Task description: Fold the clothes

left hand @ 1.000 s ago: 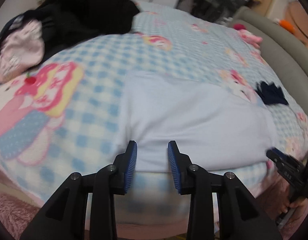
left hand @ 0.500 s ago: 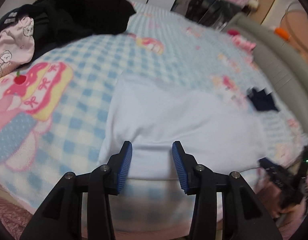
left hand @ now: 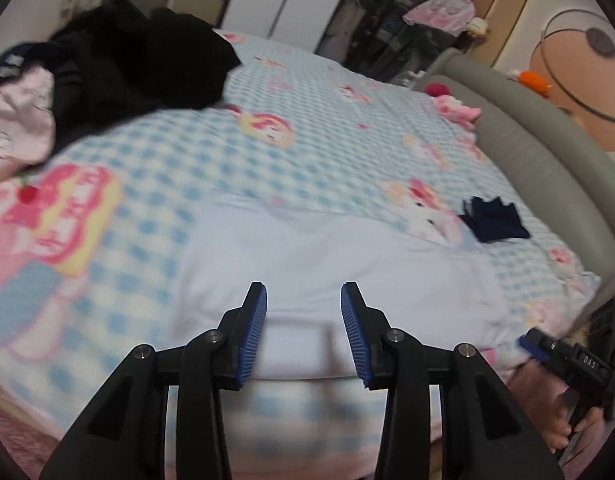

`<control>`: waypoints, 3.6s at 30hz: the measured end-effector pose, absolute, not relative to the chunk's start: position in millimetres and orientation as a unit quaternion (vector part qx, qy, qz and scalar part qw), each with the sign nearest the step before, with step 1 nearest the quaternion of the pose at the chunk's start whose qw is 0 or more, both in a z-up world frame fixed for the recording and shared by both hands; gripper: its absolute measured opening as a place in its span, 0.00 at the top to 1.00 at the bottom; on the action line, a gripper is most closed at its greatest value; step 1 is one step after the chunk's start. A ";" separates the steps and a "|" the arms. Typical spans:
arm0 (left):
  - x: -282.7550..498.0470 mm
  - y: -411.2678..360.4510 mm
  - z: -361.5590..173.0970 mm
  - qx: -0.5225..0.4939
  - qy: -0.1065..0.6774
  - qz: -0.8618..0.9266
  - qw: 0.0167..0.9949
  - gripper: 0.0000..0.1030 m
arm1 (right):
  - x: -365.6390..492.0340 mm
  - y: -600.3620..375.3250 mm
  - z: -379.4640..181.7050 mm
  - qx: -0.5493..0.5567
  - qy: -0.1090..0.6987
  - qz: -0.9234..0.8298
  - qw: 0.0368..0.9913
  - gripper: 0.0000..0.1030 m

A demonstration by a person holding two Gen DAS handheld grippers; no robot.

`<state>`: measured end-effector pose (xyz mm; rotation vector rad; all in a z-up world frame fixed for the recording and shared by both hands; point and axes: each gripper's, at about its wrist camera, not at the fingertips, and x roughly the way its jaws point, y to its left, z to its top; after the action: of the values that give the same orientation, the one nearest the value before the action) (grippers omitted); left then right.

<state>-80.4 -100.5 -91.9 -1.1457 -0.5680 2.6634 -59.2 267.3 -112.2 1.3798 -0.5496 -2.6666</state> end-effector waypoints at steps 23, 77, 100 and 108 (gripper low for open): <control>-109.5 -98.4 -141.8 -0.465 -0.267 0.825 0.178 0.57 | -111.6 212.0 -79.0 0.388 -0.162 -0.904 0.075 0.90; -113.5 -112.8 -134.5 -0.463 -0.290 0.817 0.182 0.52 | -132.0 180.8 -52.5 0.374 -0.080 -0.922 0.056 0.84; -92.4 -178.1 -105.8 -0.357 -0.429 0.804 0.206 0.48 | -108.6 17.4 -90.0 0.417 0.073 -0.860 0.283 0.49; -99.9 -161.4 -111.8 -0.394 -0.394 0.802 0.214 0.48 | -87.7 64.5 -50.2 0.381 -0.001 -0.883 0.274 0.31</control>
<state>-99.9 -161.4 -111.8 -1.0921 -1.0922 2.2259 -87.7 64.5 -50.2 1.0242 -0.0014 -2.3748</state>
